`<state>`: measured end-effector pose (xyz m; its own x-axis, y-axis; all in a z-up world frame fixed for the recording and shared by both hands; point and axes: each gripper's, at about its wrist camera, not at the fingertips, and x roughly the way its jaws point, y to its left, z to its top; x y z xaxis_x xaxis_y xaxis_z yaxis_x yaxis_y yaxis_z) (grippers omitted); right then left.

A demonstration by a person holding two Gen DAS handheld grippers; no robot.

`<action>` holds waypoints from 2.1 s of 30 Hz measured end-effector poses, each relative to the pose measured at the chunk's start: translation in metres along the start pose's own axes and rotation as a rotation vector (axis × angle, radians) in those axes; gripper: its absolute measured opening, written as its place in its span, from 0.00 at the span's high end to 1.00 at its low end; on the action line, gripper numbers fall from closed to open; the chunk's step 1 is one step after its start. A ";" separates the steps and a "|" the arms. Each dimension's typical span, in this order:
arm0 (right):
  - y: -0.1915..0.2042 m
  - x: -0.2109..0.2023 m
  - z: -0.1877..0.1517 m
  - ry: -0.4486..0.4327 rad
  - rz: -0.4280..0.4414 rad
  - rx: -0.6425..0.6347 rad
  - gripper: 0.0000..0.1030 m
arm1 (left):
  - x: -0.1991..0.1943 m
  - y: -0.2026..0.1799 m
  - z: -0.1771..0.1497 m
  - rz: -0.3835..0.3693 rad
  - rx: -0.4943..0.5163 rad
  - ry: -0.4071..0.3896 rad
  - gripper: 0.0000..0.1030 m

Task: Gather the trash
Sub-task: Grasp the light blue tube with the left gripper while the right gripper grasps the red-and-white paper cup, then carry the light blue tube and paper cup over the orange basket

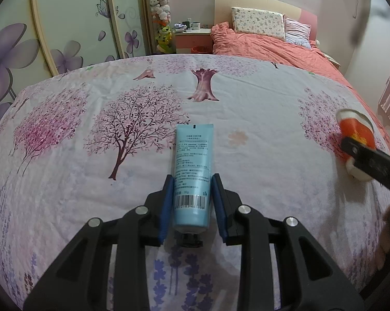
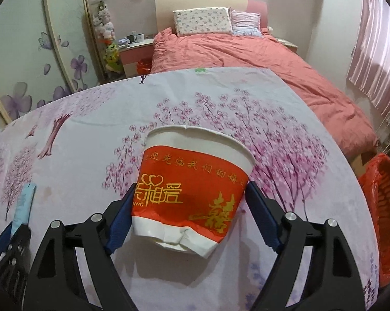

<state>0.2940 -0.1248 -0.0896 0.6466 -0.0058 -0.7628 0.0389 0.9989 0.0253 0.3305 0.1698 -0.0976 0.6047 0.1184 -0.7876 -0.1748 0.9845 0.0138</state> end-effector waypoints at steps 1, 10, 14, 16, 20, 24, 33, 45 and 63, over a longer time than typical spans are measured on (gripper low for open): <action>-0.003 -0.003 -0.004 0.000 0.002 -0.005 0.22 | 0.000 0.000 0.000 0.000 0.000 0.000 0.72; -0.033 -0.030 -0.034 -0.017 -0.005 -0.062 0.22 | -0.001 0.002 -0.001 -0.044 -0.007 -0.005 0.72; -0.044 -0.043 -0.041 -0.021 0.017 -0.070 0.22 | -0.008 0.003 -0.008 -0.092 0.011 -0.013 0.72; -0.049 -0.050 -0.043 -0.039 0.025 -0.076 0.22 | -0.012 0.004 -0.012 -0.107 0.013 -0.018 0.72; -0.057 -0.065 -0.048 -0.070 0.046 -0.072 0.22 | -0.022 -0.001 -0.018 -0.129 0.026 -0.035 0.73; -0.063 -0.075 -0.051 -0.089 0.053 -0.077 0.23 | -0.033 -0.011 -0.020 -0.129 0.062 -0.044 0.73; -0.083 -0.068 -0.057 -0.077 0.041 -0.024 0.23 | -0.028 -0.028 -0.024 -0.130 0.084 -0.019 0.73; -0.086 -0.058 -0.066 -0.042 0.041 -0.008 0.23 | -0.034 -0.027 -0.042 -0.126 0.084 -0.012 0.74; -0.116 -0.121 -0.056 -0.162 0.067 0.023 0.23 | -0.096 -0.068 -0.018 -0.204 0.142 -0.136 0.74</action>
<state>0.1690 -0.2374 -0.0363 0.7626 0.0514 -0.6448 0.0082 0.9960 0.0891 0.2702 0.0888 -0.0338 0.7169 -0.0777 -0.6929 0.0666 0.9969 -0.0428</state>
